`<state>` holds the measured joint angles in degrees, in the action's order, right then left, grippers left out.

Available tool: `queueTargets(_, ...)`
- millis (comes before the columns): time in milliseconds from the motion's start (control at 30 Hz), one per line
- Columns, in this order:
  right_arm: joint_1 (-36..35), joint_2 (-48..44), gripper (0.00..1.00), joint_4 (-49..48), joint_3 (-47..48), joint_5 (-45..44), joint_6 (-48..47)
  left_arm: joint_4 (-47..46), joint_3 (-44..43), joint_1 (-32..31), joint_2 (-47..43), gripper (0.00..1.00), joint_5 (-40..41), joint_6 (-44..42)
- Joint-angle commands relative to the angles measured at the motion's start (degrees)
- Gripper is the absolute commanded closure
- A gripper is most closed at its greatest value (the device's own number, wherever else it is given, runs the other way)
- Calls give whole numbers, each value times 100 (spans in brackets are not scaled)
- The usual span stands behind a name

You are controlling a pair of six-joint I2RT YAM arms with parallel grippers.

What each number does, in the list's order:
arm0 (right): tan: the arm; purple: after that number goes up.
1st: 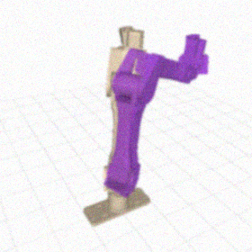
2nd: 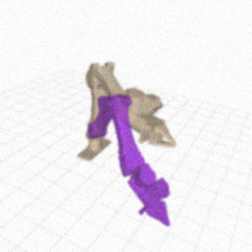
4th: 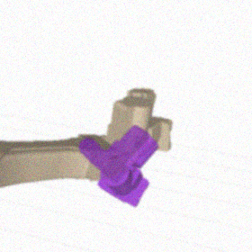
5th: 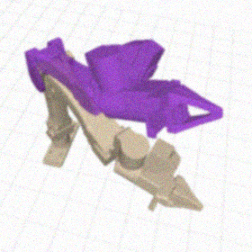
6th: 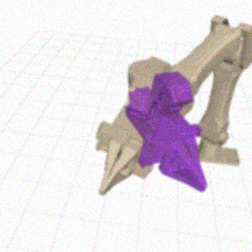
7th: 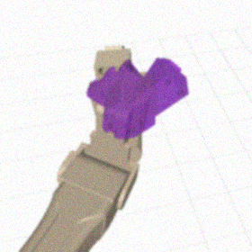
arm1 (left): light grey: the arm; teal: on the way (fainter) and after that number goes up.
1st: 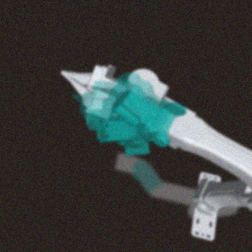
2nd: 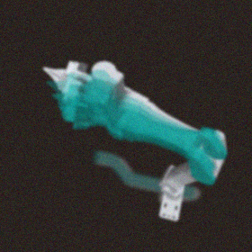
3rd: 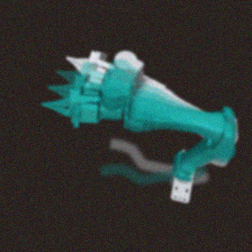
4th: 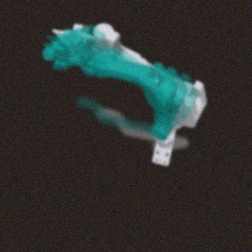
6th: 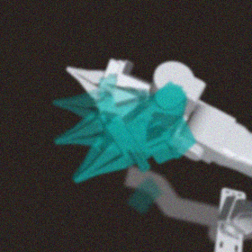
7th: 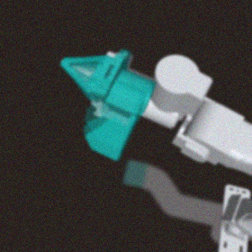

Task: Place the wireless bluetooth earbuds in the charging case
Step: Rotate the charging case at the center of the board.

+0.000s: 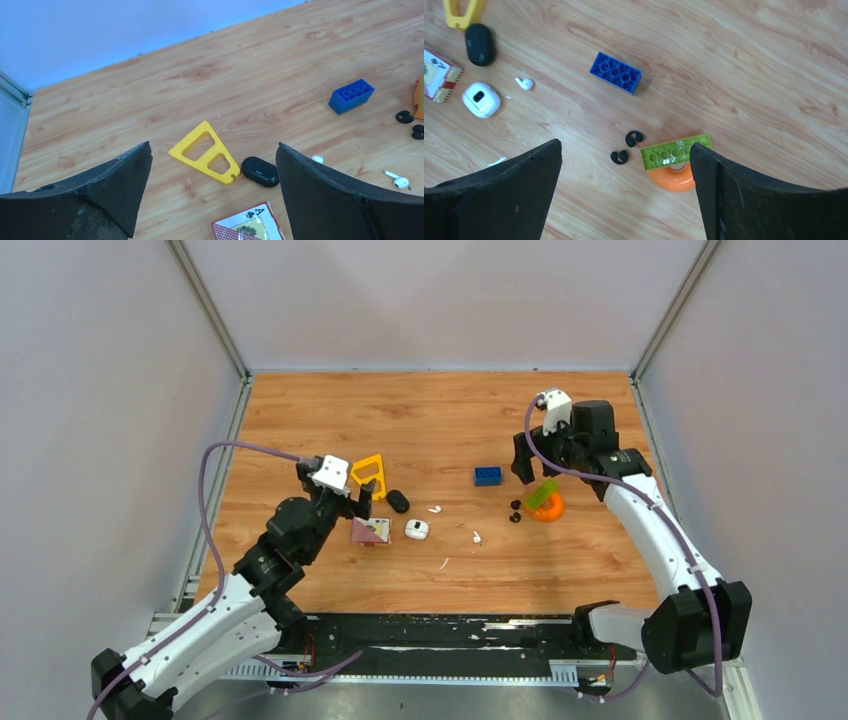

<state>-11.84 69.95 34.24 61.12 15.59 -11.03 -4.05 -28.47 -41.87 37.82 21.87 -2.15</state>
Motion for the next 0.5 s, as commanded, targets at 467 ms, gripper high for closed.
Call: queueTargets(467, -2080, 1617, 12, 685, 1537, 1448, -2167, 899, -832, -6, 2006, 0, -510, 490)
